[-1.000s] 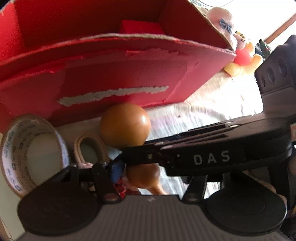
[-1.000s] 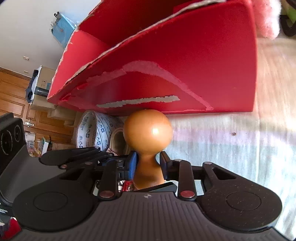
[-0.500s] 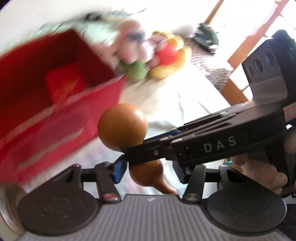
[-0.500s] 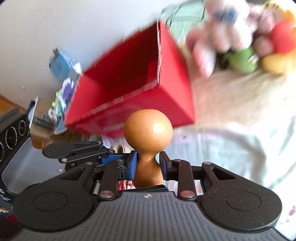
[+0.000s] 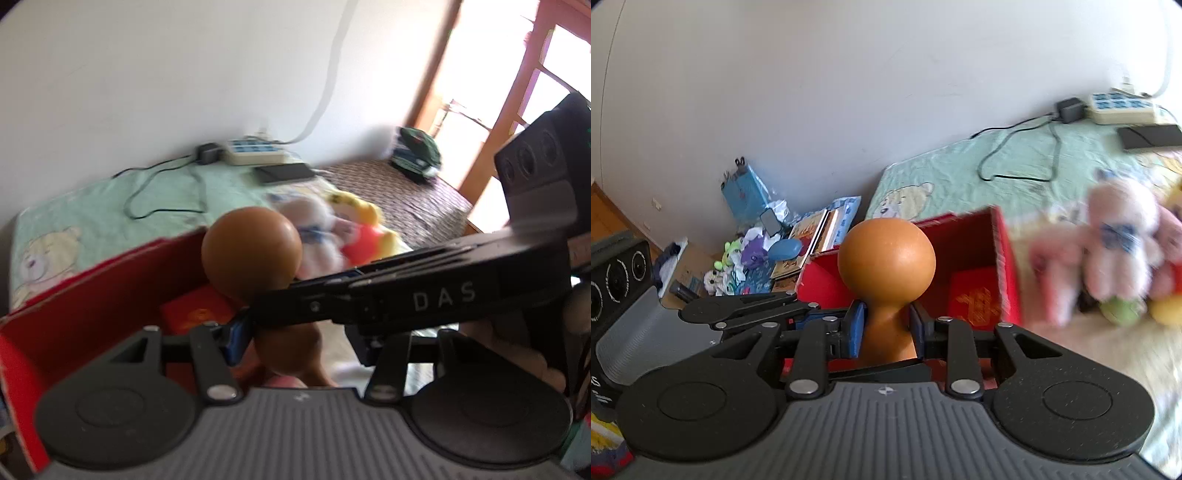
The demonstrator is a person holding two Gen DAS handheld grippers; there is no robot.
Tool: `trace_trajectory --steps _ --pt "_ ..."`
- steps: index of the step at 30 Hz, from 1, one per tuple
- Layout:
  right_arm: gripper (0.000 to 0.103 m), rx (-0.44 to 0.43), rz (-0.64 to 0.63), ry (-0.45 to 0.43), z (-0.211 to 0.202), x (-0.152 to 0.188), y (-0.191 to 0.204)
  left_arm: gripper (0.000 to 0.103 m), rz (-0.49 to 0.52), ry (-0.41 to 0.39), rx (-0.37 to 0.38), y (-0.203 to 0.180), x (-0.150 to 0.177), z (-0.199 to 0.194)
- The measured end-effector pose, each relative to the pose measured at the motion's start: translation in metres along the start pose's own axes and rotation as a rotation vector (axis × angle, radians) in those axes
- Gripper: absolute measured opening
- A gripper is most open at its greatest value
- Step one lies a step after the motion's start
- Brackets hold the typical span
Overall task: Organize objects
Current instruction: 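Carry the gourd with the right gripper into the cardboard box, then open the right gripper to set the gourd down and withdraw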
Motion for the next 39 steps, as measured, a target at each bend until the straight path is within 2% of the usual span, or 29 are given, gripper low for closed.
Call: trace_trajectory --steps 4,11,17,19,21,23,32,39 --pt "0.029 0.012 -0.037 0.058 0.038 -0.004 0.003 0.055 -0.085 0.024 -0.042 0.046 -0.002 0.015" --pt "0.029 0.063 0.027 0.201 0.102 0.006 -0.012 0.055 -0.231 0.141 -0.059 0.106 0.027 0.065" --pt "0.027 0.121 0.068 0.269 0.133 0.02 -0.021 0.055 -0.303 0.237 -0.095 0.129 0.043 0.091" --pt "0.009 0.155 0.073 0.292 0.14 0.024 -0.028 0.055 -0.322 0.267 -0.112 0.134 0.047 0.095" --pt "0.012 0.163 0.101 0.308 0.143 0.028 -0.033 0.054 -0.309 0.281 -0.128 0.133 0.047 0.097" --pt "0.012 0.164 0.121 0.33 0.146 0.03 -0.036 0.056 -0.28 0.311 -0.185 0.132 0.05 0.102" --pt "0.015 0.076 0.128 0.281 0.135 0.033 -0.033 0.059 -0.289 0.302 -0.203 0.133 0.052 0.096" --pt "0.016 0.111 0.106 0.248 0.137 0.03 -0.038 0.059 -0.265 0.296 -0.268 0.134 0.052 0.093"
Point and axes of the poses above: each gripper's, at about its wrist camera, not at the fingertips, and z roughly the way its jaws point, y to its left, x to its underside, the point moved 7 cm from there along z, roughly the way its jaws point, and after that the axes turned 2 degrees about x, right-handed, at the moved point
